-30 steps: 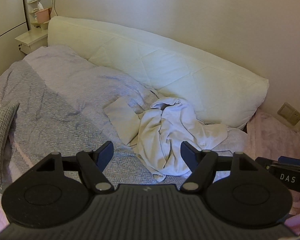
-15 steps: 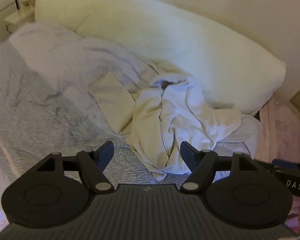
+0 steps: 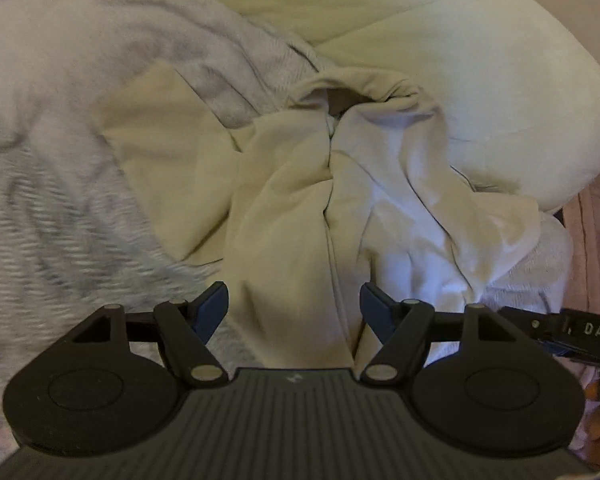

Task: Fold clothes
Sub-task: 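Grasp the cream shirt with both grippers and lift it off the pillow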

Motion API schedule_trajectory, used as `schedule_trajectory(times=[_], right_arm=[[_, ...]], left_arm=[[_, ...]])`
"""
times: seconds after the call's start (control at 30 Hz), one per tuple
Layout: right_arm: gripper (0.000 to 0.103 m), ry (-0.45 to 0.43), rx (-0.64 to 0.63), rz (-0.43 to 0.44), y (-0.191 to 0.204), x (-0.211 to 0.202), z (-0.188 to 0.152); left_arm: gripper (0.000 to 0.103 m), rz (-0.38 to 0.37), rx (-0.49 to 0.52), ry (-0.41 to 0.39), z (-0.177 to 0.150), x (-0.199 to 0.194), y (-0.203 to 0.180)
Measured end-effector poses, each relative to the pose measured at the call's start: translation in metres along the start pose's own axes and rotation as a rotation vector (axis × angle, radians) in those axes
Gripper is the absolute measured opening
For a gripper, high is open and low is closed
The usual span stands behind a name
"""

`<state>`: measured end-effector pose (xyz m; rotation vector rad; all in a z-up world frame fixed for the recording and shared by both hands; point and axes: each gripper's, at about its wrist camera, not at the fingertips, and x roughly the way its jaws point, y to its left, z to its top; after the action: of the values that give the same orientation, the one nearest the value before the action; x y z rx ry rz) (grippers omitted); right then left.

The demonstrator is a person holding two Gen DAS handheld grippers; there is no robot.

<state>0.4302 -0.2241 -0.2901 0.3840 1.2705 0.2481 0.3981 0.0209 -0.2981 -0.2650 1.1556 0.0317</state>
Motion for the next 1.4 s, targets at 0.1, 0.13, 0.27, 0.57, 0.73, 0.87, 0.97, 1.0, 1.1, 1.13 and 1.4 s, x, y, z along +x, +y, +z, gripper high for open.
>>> schedule_trajectory(times=[0.1,0.13,0.27,0.57,0.73,0.87,0.97,1.0,1.1,1.13,1.4], right_arm=[[0.065,-0.003,0.055,0.022,-0.008,0.02,0.008],[0.065,-0.005,0.074,0.028,-0.011,0.027,0.011],[0.065,0.007,0.138,0.033,-0.018,0.053,0.014],[0.016,-0.04,-0.097,0.003,0.015,0.037,0.002],[0.015,-0.097,-0.228,0.048,0.039,-0.017,-0.008],[0.015,-0.113,-0.298,0.152,0.062,-0.065,-0.021],[0.015,-0.117,-0.376,0.235,0.084,-0.101,-0.039],[0.015,-0.118,-0.405,0.262,0.092,-0.113,-0.047],[0.015,-0.115,-0.501,0.358,0.124,-0.15,-0.079],[0.015,-0.112,-0.535,0.391,0.136,-0.162,-0.091],[0.014,-0.065,-0.773,0.664,0.23,-0.242,-0.236]], left_arm=[[0.069,-0.003,-0.02,0.014,0.006,0.025,0.003],[0.069,-0.002,-0.023,0.016,0.007,0.031,0.004],[0.071,-0.018,-0.043,0.009,0.008,0.045,0.01],[0.023,-0.061,-0.047,-0.042,0.003,0.032,0.016],[0.016,-0.098,-0.084,-0.094,-0.006,-0.013,0.029],[0.016,-0.099,-0.122,-0.183,-0.029,-0.071,0.04],[0.016,-0.084,-0.173,-0.274,-0.054,-0.124,0.053],[0.016,-0.071,-0.197,-0.309,-0.062,-0.141,0.056],[0.015,-0.015,-0.281,-0.42,-0.104,-0.204,0.07],[0.015,0.007,-0.317,-0.459,-0.122,-0.226,0.076],[0.015,0.161,-0.544,-0.678,-0.306,-0.395,0.121]])
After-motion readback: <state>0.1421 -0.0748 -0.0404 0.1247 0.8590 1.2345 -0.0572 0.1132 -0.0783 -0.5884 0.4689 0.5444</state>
